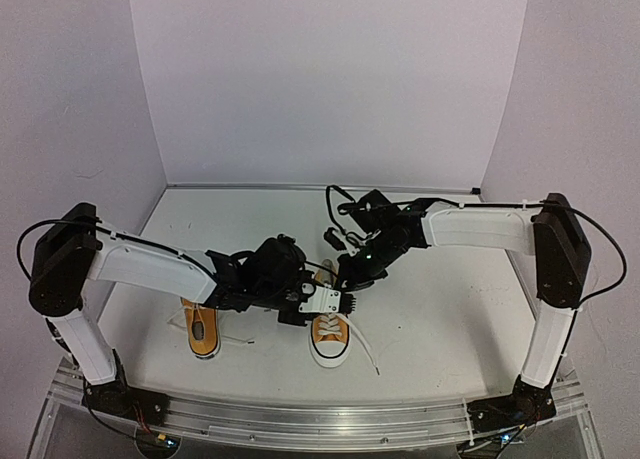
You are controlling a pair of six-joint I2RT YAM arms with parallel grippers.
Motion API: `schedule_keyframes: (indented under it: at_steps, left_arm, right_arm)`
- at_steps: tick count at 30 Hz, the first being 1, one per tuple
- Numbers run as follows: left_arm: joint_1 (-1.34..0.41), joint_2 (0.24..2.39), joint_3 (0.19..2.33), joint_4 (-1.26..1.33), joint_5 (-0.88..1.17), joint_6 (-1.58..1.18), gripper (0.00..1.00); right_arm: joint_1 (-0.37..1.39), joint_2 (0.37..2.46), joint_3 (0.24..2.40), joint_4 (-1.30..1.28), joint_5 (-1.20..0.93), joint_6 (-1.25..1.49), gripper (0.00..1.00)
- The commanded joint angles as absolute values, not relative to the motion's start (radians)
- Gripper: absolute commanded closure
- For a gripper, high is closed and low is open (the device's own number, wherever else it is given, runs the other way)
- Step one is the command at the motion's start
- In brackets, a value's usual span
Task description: Tie the shoes
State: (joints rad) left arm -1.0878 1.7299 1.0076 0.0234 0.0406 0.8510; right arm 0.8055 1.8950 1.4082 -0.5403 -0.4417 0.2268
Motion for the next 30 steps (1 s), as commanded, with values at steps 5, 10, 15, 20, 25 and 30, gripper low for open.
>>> schedule_keyframes:
  at_steps: [5,10,15,20,25,30]
  left_arm:
    - [-1.091,1.784,1.096,-0.07,0.001,0.927,0.79]
    - [-1.091,1.799,1.113,-0.116,-0.047,0.952,0.78]
    - [-1.091,1.796,1.115,-0.115,-0.054,0.957,0.79]
    - [-1.09,1.798,1.119,-0.107,-0.074,0.97,0.79]
    - [-1.09,1.807,1.129,-0.097,-0.087,0.978,0.78]
    - [-1.087,1.814,1.139,-0.116,-0.099,0.994,0.79]
  right_arm:
    - [0.802,1.865,1.404,-0.523,-0.456,0.233,1.0]
    - [0.803,1.867,1.402,-0.521,-0.459,0.233,1.0]
    - [0.803,1.871,1.406,-0.52,-0.463,0.233,1.0]
    - [0.802,1.876,1.407,-0.518,-0.466,0.233,1.0]
    - [0.802,1.877,1.409,-0.52,-0.469,0.235,1.0]
    - [0.802,1.878,1.411,-0.52,-0.472,0.235,1.0]
